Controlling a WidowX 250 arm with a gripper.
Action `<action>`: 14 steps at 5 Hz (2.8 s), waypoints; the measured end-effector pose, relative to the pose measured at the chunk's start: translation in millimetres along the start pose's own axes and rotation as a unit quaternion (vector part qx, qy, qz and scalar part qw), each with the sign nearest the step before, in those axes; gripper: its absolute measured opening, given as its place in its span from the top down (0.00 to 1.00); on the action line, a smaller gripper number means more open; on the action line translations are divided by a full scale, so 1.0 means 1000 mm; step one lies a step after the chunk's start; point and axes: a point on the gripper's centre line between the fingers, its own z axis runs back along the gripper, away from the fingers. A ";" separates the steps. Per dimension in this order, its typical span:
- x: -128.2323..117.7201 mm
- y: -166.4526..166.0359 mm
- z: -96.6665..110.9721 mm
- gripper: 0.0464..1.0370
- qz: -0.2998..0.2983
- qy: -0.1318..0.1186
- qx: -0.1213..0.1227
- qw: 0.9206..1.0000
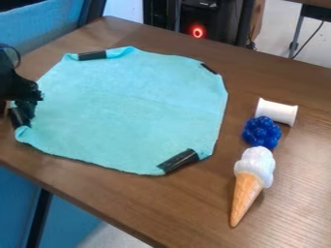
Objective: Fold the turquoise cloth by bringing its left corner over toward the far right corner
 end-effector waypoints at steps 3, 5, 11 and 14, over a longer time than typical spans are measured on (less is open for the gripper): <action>0.024 -0.031 0.032 0.97 0.018 0.013 -0.036 0.999; 0.061 -0.054 0.038 0.99 0.079 0.037 -0.036 0.996; 0.152 -0.213 0.008 0.99 0.123 0.056 -0.044 0.990; 0.148 -0.254 -0.012 0.71 0.112 0.074 -0.031 0.991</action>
